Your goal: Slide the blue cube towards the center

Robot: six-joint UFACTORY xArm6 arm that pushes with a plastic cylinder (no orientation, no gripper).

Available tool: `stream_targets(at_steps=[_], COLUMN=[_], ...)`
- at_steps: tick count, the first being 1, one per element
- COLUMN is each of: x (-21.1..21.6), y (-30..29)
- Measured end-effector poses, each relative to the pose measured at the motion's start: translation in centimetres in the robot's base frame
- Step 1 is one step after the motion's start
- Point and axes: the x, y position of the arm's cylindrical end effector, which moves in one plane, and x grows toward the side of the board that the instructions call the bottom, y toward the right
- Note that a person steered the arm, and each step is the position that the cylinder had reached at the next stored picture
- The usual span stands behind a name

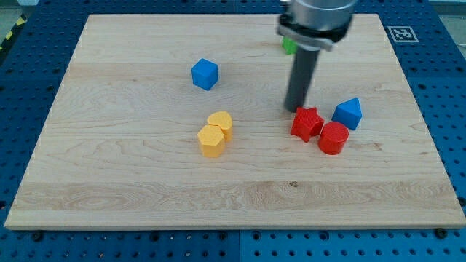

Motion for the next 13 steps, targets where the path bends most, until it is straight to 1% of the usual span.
stream_targets(at_steps=[1, 2, 3, 4, 5, 7, 8, 11, 13], x=[0.0, -1.9, -9.0, -10.7, -10.3, -10.0, -9.4, -7.2, -3.7], y=[-7.4, -16.8, -20.7, -20.7, -19.8, -13.7, -13.1, -13.5, -13.5])
